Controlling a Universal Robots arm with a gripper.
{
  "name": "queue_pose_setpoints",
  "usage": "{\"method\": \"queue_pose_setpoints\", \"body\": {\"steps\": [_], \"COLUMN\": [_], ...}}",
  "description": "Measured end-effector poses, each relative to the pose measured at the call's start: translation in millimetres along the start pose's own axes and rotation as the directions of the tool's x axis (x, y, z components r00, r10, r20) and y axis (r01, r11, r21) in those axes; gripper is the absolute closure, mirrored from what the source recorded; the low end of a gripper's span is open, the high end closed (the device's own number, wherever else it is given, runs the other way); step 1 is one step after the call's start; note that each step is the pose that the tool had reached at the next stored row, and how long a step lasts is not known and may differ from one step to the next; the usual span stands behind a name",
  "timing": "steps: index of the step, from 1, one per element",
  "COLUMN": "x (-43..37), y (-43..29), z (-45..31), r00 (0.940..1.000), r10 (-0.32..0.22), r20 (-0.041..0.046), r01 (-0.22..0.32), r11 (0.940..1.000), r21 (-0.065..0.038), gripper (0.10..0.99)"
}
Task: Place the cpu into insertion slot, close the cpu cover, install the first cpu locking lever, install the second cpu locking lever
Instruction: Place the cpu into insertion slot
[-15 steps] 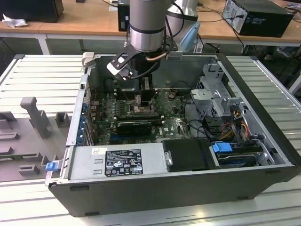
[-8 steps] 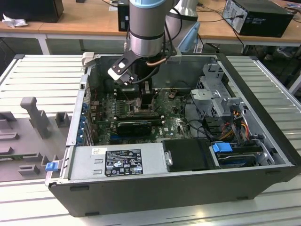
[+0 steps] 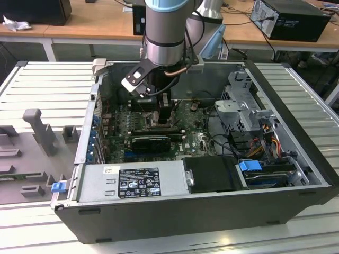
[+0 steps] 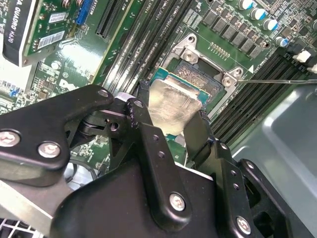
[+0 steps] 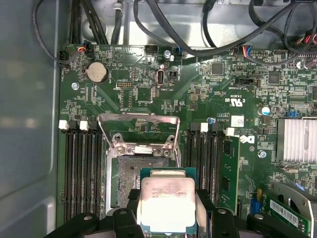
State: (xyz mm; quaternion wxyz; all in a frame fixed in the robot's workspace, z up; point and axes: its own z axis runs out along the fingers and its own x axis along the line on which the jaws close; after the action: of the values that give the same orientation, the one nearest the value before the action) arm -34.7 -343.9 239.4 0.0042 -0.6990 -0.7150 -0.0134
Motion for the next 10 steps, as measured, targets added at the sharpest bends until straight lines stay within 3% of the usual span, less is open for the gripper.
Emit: {"method": "queue_pose_setpoints", "body": {"steps": [10], "x": [0.9], "y": [-0.1], "z": [4.7], "r00": [1.0000], "r10": [0.000], "r20": [0.0001], "r01": [0.000], "r11": [1.0000], "r21": [0.000], "gripper": [0.561]}}
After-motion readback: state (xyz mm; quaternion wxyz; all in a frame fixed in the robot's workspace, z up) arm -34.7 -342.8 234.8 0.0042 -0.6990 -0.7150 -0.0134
